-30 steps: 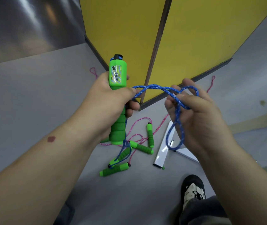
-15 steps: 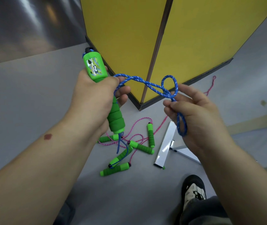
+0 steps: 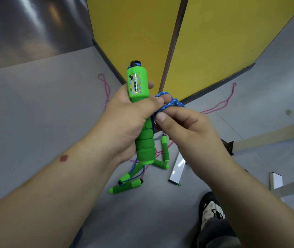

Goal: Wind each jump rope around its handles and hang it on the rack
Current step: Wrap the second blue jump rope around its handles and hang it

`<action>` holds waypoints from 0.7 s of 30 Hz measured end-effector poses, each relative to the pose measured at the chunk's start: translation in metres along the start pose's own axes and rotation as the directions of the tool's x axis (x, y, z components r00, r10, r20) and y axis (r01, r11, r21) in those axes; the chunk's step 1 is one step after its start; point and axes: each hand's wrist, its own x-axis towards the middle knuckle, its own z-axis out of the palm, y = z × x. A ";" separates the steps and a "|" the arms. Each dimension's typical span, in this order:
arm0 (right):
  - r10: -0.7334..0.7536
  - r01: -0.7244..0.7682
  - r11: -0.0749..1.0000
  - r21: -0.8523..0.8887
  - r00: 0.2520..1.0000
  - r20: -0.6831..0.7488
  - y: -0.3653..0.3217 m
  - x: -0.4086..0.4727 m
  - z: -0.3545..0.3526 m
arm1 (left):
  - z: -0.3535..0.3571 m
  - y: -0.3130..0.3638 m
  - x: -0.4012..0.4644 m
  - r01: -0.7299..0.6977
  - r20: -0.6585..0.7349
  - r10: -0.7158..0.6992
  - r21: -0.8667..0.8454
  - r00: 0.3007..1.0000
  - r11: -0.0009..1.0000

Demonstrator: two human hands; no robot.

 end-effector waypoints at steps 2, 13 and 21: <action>-0.014 0.015 1.000 -0.005 1.000 0.010 0.000 0.000 0.000 | 0.002 -0.002 -0.002 0.021 0.028 -0.021 0.004 0.999 1.000; 0.045 -0.016 0.989 0.149 0.981 -0.190 -0.003 0.007 -0.012 | 0.001 -0.009 -0.002 0.028 0.142 -0.068 0.263 0.988 0.964; 0.214 -0.220 0.975 0.025 0.967 0.139 0.008 0.005 -0.010 | -0.002 0.001 0.004 -0.022 -0.071 0.025 0.035 0.997 0.999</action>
